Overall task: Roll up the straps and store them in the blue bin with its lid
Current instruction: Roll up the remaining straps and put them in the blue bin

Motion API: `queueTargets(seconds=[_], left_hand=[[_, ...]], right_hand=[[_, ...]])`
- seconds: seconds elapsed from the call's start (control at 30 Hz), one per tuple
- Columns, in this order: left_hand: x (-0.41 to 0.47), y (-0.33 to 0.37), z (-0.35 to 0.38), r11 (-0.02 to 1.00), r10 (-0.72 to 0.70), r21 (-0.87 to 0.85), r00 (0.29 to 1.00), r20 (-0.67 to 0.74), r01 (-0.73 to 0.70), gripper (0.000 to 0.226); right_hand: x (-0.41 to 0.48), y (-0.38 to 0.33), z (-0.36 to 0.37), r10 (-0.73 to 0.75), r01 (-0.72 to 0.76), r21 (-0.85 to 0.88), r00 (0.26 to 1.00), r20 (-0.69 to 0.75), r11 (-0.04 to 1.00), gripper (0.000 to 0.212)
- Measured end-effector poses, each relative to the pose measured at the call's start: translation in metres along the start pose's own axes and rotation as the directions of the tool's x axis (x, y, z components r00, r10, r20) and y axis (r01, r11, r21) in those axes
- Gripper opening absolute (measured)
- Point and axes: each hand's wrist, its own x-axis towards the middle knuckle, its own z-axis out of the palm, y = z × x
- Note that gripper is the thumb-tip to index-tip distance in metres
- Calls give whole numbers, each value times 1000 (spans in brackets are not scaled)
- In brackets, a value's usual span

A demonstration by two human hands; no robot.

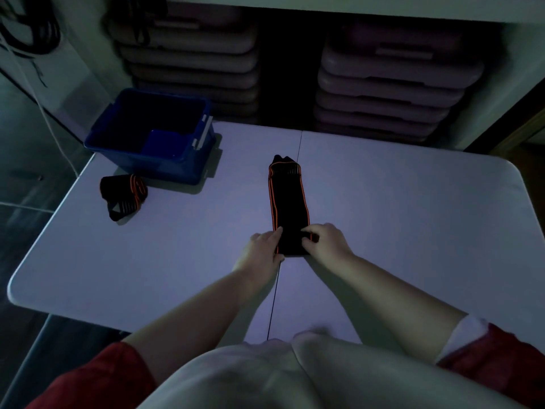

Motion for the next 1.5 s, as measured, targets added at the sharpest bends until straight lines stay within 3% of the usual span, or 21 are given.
queueTargets(seconds=[0.2, 0.3, 0.47, 0.6, 0.7, 0.8, 0.93, 1.1, 1.23, 1.4, 1.5], left_hand=[[13, -4, -15, 994, -40, -103, 997, 62, 46, 59], [10, 7, -7, 981, -63, -186, 998, -10, 60, 60], [-4, 29, 13, 917, -220, -351, 974, -54, 187, 73], [-7, 21, 12, 920, -192, -359, 980, -60, 158, 77], [-10, 17, 4, 927, -165, -348, 985, -53, 137, 74], [-11, 11, 0, 964, -115, -246, 992, -55, 98, 67], [-10, 10, -4, 974, -113, -203, 992, -55, 99, 58], [2, 3, -19, 964, -197, -182, 980, -9, 192, 47], [7, 1, -24, 914, -323, -270, 946, -37, 302, 38], [9, -1, -22, 861, -403, -362, 913, -56, 358, 32], [12, -3, -20, 846, -429, -375, 902, -55, 380, 31]], right_hand=[[-7, -7, 3, -77, 76, -23, 997, -11, 997, 39], [-9, -9, 14, -74, 73, -12, 997, -29, 997, 43], [-10, -10, 15, -100, 99, 99, 995, -3, 990, 50], [-10, 0, 6, -132, 127, 60, 986, 104, 990, 63], [-8, 4, 13, -192, 204, -75, 971, 140, 976, 75], [-1, 7, 20, -240, 251, -131, 966, 93, 959, 66], [5, 9, 13, -301, 324, -162, 942, 150, 932, 54], [25, -6, -8, -227, 270, -166, 944, 239, 949, 32], [37, -16, -6, -169, 180, -58, 973, 158, 982, 39], [40, -18, 10, -204, 189, -142, 974, -101, 972, 35], [40, -22, 17, -203, 196, -95, 977, -68, 976, 41]])
